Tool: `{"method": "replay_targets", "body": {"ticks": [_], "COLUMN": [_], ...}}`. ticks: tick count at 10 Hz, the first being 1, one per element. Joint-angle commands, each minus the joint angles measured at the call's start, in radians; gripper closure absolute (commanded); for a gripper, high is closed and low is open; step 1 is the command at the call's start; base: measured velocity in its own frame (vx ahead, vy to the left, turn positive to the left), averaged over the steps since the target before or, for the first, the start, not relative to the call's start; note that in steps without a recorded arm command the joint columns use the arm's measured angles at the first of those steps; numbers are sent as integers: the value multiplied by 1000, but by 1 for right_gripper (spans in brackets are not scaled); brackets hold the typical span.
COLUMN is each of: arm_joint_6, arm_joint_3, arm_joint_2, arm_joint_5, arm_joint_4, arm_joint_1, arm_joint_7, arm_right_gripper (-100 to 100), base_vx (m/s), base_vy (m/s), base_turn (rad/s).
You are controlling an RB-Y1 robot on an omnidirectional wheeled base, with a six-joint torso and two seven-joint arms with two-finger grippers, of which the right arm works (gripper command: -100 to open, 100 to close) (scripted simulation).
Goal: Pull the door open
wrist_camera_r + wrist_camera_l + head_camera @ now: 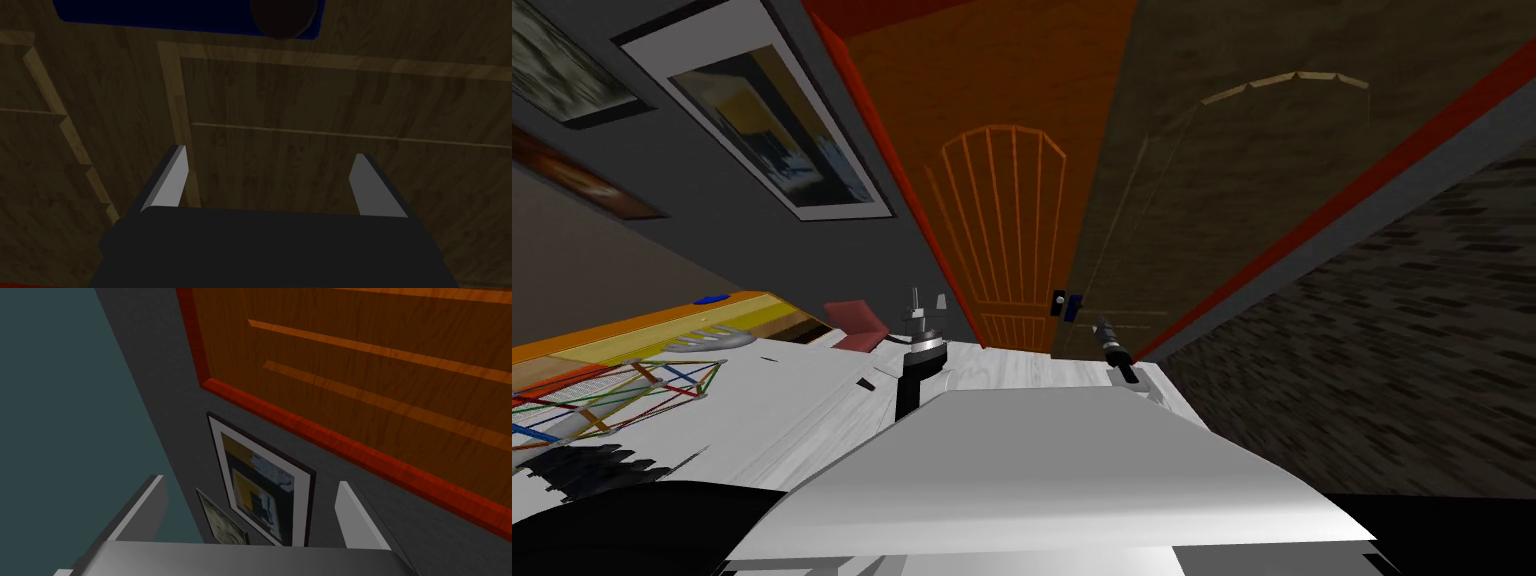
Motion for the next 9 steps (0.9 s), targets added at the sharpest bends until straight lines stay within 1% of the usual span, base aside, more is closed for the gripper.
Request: {"method": "replay_targets", "body": {"ticks": [1,2,3,4,5,7,9], "arm_joint_6": [-11,-6,1,7,14,16,14], "arm_joint_3": [25,14,-11,-27,-46,-46,-36], "arm_joint_2": [5,3,-6,-11,-15,-12,-5], "arm_joint_5": [8,4,0,-4,-8,-9,-8], "arm_joint_4": [-13,-9,5,14,26,30,28], "arm_joint_1": [-1,2,13,17,16,6,-9], "arm_joint_7": [-13,-8,-4,0,7,11,13], "arm_right_gripper": [-100,-100,-100,-100,-100,-100,-100], "base_vx": [-182,-76,-27,-10,78,173,184], "base_vy": [104,52,-32,-84,-111,-45,39], "base_turn": [119,14,-170,-176,-130,29,80]}}
